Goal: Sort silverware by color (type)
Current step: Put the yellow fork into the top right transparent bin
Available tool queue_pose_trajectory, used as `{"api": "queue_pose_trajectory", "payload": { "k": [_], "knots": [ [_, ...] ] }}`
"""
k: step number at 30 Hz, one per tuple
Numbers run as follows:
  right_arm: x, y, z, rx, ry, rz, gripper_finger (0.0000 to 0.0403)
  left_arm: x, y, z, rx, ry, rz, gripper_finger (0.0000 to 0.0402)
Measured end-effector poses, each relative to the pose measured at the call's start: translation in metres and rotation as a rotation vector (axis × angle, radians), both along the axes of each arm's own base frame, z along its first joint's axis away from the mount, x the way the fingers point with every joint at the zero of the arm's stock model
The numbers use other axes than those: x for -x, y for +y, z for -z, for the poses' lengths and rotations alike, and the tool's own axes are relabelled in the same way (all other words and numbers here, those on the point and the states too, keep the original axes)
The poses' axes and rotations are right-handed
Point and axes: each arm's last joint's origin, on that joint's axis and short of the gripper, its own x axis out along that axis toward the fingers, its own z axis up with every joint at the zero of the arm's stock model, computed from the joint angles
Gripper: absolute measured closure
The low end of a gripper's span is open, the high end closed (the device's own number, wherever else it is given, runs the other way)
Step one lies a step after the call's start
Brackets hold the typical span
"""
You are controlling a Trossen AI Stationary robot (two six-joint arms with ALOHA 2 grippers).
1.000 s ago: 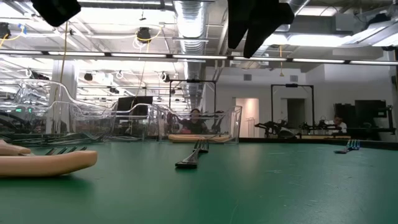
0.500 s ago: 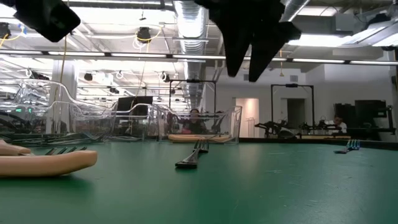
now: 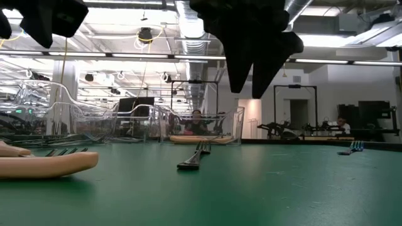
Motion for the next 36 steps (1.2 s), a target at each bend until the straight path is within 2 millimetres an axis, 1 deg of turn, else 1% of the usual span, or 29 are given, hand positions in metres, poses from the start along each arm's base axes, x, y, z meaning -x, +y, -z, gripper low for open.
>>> {"api": "queue_pose_trajectory", "payload": {
  "k": [7, 10, 14, 17, 22, 29, 33, 36],
  "knots": [
    [0.001, 0.002, 0.0, -0.009, 0.005, -0.008, 0.0163, -0.004, -0.003, 0.012, -0.068, 0.027, 0.05, 0.0249],
    [0.002, 0.004, 0.0, -0.01, 0.003, -0.014, 0.0163, -0.004, -0.003, 0.023, -0.065, 0.014, 0.047, 0.0249],
    [0.002, 0.006, 0.0, -0.019, 0.01, -0.021, 0.0163, -0.006, -0.006, 0.039, 0.021, -0.072, 0.077, 0.0249],
    [0.002, 0.006, 0.0, -0.031, 0.016, -0.038, 0.0163, -0.002, -0.003, 0.052, 0.003, -0.083, 0.083, 0.0249],
    [0.002, 0.006, 0.0, -0.033, 0.015, -0.037, 0.0163, 0.003, 0.002, 0.067, -0.012, -0.076, 0.08, 0.0249],
    [0.002, 0.006, 0.0, -0.033, 0.015, -0.039, 0.0163, 0.007, 0.007, 0.079, -0.054, -0.082, 0.068, 0.0249],
    [0.002, 0.006, 0.0, -0.032, 0.015, -0.039, 0.0163, 0.007, 0.005, 0.082, -0.048, -0.063, 0.095, 0.0249],
    [0.002, 0.006, -0.001, -0.033, 0.015, -0.038, 0.0163, 0.005, 0.002, 0.089, -0.052, -0.034, 0.111, 0.0249]
  ]
}}
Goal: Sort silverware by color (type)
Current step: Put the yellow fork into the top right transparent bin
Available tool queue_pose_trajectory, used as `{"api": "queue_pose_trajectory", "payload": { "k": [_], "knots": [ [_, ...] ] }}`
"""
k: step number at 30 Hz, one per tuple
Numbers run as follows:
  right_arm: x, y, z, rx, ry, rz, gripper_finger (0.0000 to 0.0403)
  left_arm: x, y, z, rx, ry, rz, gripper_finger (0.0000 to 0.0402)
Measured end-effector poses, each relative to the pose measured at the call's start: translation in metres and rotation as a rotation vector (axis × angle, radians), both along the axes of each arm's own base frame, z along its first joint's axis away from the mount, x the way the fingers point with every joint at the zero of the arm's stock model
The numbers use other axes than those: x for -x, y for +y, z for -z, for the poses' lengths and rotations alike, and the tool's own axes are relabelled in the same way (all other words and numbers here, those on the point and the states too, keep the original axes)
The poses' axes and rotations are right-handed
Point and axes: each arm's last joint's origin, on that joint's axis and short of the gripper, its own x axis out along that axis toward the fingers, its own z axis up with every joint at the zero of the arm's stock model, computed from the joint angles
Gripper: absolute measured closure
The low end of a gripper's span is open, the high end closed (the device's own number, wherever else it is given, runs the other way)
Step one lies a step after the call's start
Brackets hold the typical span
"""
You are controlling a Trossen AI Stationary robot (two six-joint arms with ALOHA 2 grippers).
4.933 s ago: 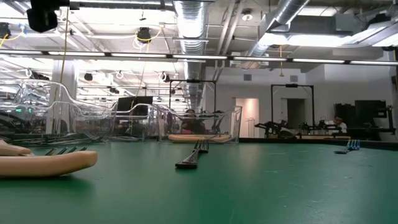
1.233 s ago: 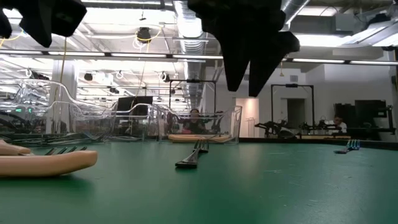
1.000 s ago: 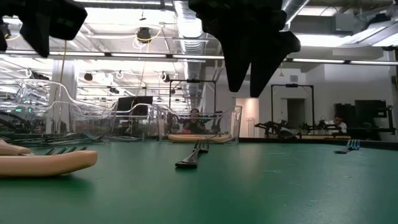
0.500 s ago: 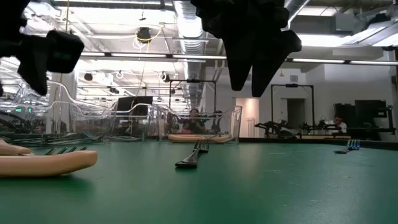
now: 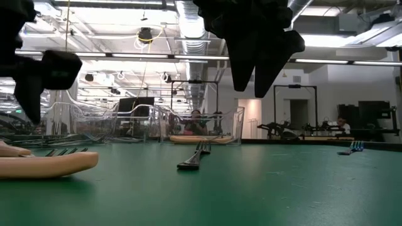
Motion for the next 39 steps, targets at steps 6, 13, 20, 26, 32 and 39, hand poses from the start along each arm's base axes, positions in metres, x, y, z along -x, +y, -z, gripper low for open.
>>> {"api": "queue_pose_trajectory", "payload": {
  "k": [6, 13, 20, 26, 32, 39],
  "knots": [
    [0.001, 0.002, 0.0, 0.0, 0.0, -0.004, 0.0163, -0.007, -0.005, 0.02, -0.018, 0.073, -0.033, 0.0249],
    [0.003, 0.008, 0.0, -0.001, -0.001, -0.018, 0.0163, -0.012, -0.008, 0.034, 0.037, 0.165, -0.032, 0.0249],
    [0.004, 0.01, 0.0, 0.001, -0.002, -0.023, 0.0163, -0.012, -0.008, 0.037, 0.043, 0.19, -0.042, 0.028],
    [0.004, 0.01, 0.0, 0.001, -0.002, -0.024, 0.0163, -0.012, -0.008, 0.038, 0.057, 0.205, -0.055, 0.0371],
    [0.004, 0.01, 0.0, -0.001, -0.006, -0.011, 0.0163, -0.012, -0.008, 0.038, 0.1, 0.205, -0.12, 0.0371],
    [0.0, 0.014, -0.007, -0.018, -0.057, -0.008, 0.0163, -0.013, -0.007, 0.027, 0.207, 0.139, -0.222, 0.0371]
  ]
}}
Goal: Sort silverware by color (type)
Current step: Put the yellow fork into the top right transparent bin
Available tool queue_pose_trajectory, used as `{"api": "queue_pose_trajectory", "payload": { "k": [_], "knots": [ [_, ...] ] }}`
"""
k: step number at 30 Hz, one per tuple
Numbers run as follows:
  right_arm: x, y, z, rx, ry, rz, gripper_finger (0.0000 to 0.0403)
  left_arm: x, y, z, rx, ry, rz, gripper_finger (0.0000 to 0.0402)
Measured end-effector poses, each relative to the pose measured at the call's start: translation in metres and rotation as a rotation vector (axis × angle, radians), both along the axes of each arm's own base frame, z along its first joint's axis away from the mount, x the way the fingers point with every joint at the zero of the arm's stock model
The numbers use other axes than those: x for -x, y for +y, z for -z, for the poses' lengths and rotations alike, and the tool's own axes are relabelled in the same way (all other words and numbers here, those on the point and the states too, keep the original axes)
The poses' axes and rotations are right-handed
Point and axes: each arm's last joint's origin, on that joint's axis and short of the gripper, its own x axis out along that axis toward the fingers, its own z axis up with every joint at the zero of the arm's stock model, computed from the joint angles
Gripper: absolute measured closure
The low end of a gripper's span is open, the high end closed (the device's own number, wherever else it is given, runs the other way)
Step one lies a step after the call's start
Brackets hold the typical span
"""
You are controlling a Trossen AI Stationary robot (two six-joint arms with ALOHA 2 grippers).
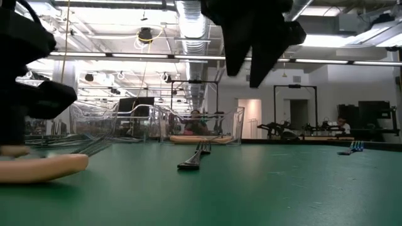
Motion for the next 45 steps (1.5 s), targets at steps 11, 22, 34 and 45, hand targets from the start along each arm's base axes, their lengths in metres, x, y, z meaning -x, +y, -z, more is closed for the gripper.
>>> {"api": "queue_pose_trajectory", "payload": {
  "k": [11, 22, 34, 45],
  "knots": [
    [-0.01, -0.001, -0.067, 0.095, -0.216, -0.014, 0.0163, 0.003, 0.009, -0.044, 0.095, -0.248, -0.203, 0.0372],
    [0.02, 0.004, -0.173, 0.328, -0.611, -0.033, 0.0163, 0.013, 0.023, -0.114, 0.267, -0.693, -0.323, 0.0372],
    [0.036, 0.011, -0.223, 0.455, -0.903, -0.051, 0.0163, 0.029, 0.051, -0.176, 0.407, -1.122, -0.384, 0.0372],
    [0.005, -0.02, -0.246, 0.479, -1.125, -0.115, 0.0163, 0.031, 0.06, -0.197, 0.454, -1.346, -0.311, 0.0372]
  ]
}}
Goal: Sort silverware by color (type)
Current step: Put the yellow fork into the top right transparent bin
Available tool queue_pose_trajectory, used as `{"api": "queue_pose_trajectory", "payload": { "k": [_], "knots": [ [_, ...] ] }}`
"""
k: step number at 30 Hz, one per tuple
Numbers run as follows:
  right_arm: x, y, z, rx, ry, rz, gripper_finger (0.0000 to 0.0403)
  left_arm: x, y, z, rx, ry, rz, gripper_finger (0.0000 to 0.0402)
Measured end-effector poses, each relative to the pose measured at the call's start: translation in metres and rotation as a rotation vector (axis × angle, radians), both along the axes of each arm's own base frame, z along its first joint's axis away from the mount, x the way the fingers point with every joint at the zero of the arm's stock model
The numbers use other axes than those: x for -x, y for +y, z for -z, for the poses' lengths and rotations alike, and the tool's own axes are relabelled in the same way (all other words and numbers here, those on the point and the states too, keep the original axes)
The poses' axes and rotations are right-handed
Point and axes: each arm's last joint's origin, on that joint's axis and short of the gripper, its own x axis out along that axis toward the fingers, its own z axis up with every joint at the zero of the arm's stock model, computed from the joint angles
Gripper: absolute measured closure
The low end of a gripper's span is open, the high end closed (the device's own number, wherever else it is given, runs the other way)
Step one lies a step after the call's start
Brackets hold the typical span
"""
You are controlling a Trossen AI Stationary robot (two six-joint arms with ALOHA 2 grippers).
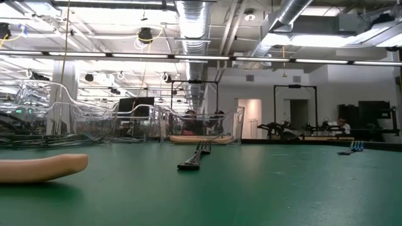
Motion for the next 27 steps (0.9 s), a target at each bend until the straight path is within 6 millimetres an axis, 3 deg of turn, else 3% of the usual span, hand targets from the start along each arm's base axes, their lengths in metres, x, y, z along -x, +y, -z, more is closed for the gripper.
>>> {"api": "queue_pose_trajectory", "payload": {
  "k": [4, 8, 14, 27],
  "knots": [
    [-0.019, -0.008, -0.001, 0.019, -0.089, -0.077, 0.0163, 0.0, 0.003, -0.002, -0.003, -0.024, -0.016, 0.0372],
    [-0.039, -0.013, 0.015, 0.038, -0.081, -0.091, 0.0163, -0.001, 0.003, -0.011, -0.02, -0.029, -0.033, 0.0371],
    [-0.042, -0.022, 0.011, 0.053, -0.108, -0.117, 0.0163, -0.003, 0.003, -0.024, -0.073, -0.038, -0.098, 0.037],
    [-0.05, -0.046, 0.015, 0.031, -0.09, -0.208, 0.0151, -0.023, 0.001, -0.031, -0.127, 0.008, -0.074, 0.0369]
  ]
}}
